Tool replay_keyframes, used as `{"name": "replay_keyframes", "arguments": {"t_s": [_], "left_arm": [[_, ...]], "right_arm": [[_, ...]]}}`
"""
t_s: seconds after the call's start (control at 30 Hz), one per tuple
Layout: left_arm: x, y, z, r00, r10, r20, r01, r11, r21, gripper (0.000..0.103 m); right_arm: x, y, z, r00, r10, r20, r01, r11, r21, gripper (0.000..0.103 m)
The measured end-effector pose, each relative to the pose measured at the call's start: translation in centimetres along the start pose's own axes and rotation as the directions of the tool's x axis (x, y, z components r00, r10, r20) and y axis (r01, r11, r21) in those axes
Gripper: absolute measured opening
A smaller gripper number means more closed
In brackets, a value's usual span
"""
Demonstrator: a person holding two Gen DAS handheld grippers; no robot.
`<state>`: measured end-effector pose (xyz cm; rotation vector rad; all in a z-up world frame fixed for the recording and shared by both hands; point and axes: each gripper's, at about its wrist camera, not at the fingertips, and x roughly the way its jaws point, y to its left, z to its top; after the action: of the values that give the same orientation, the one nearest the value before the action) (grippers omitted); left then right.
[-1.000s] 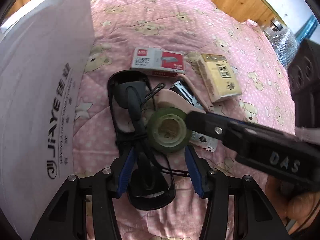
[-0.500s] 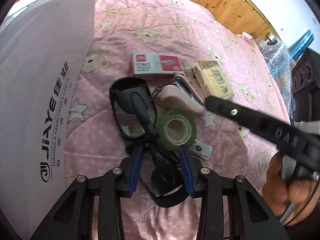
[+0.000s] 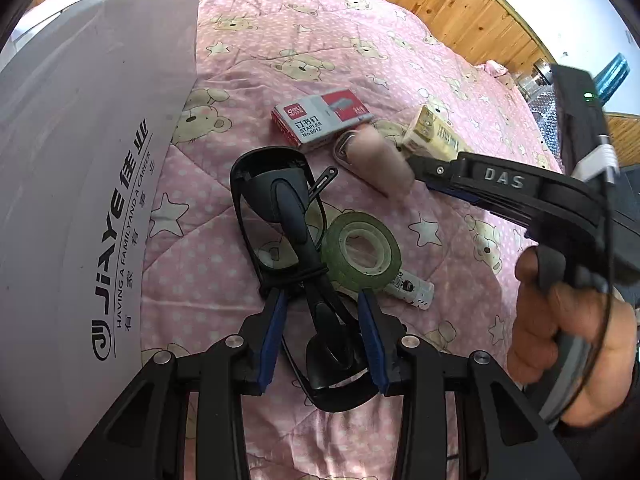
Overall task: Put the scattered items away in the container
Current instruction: 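Grasp the pink stapler with the right gripper while the left grasps the black glasses, then lift the stapler with the right gripper while the left lifts the glasses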
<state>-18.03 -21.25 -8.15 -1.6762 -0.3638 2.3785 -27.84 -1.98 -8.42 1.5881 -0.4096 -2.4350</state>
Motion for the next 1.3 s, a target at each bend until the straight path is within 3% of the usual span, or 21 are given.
{"name": "replay_keyframes", "arguments": {"t_s": [0.17, 0.23, 0.27, 0.37, 0.5, 0.6, 0.67, 0.7, 0.8, 0.97, 1.1, 1.3], "left_arm": [[-0.1, 0.0, -0.2, 1.0, -0.004, 0.004, 0.004, 1.0, 0.002, 0.04], [0.1, -0.1, -0.1, 1.0, -0.005, 0.005, 0.005, 1.0, 0.004, 0.04], [0.2, -0.3, 0.1, 1.0, -0.005, 0.005, 0.005, 1.0, 0.005, 0.04], [0.3, -0.4, 0.2, 1.0, -0.006, 0.005, 0.006, 1.0, 0.007, 0.04], [0.1, -0.2, 0.0, 1.0, -0.009, 0.009, 0.009, 1.0, 0.004, 0.04], [0.0, -0.1, 0.1, 1.0, -0.01, 0.023, 0.011, 1.0, -0.013, 0.04], [0.0, -0.2, 0.2, 0.999, -0.02, 0.028, 0.02, 1.0, -0.006, 0.033], [0.0, -0.3, 0.2, 0.999, -0.034, 0.031, 0.034, 0.999, 0.004, 0.021], [-0.6, -0.7, 0.2, 0.997, -0.066, 0.049, 0.064, 0.997, 0.04, 0.016], [-0.2, -0.4, 0.6, 0.999, -0.015, 0.036, 0.015, 1.0, 0.004, 0.02], [0.4, -0.6, 1.3, 0.999, 0.009, 0.038, -0.008, 1.0, -0.015, 0.026], [0.2, -1.1, 1.4, 0.998, 0.037, 0.052, -0.038, 0.999, 0.015, 0.016]], "right_arm": [[-2.5, 1.2, -0.9, 0.997, 0.063, 0.039, -0.06, 0.996, -0.069, 0.027], [-3.3, 2.7, -1.6, 0.995, 0.089, 0.053, -0.081, 0.986, -0.146, 0.037], [-3.2, 3.5, -1.7, 0.994, 0.09, 0.056, -0.078, 0.98, -0.184, 0.042], [-1.9, 5.1, -1.6, 0.996, 0.066, 0.052, -0.049, 0.96, -0.277, 0.042], [-0.4, 6.2, -1.4, 0.998, 0.026, 0.057, -0.006, 0.944, -0.331, 0.046], [0.1, 5.8, -1.0, 0.999, 0.026, 0.031, -0.015, 0.952, -0.306, 0.033], [-0.2, 5.3, -1.0, 1.0, 0.026, 0.002, -0.024, 0.962, -0.272, 0.026], [-0.5, 5.1, -1.1, 1.0, 0.013, -0.012, -0.016, 0.966, -0.258, 0.025], [-2.0, 3.8, -1.8, 0.999, 0.014, -0.046, -0.022, 0.982, -0.187, 0.024], [-2.4, 2.5, -3.0, 0.996, 0.032, -0.081, -0.043, 0.99, -0.133, 0.027], [-1.7, 2.5, -2.8, 0.998, 0.035, -0.056, -0.043, 0.99, -0.135, 0.029], [-2.1, 2.2, -2.8, 0.998, 0.058, -0.036, -0.062, 0.989, -0.132, 0.025]]}}
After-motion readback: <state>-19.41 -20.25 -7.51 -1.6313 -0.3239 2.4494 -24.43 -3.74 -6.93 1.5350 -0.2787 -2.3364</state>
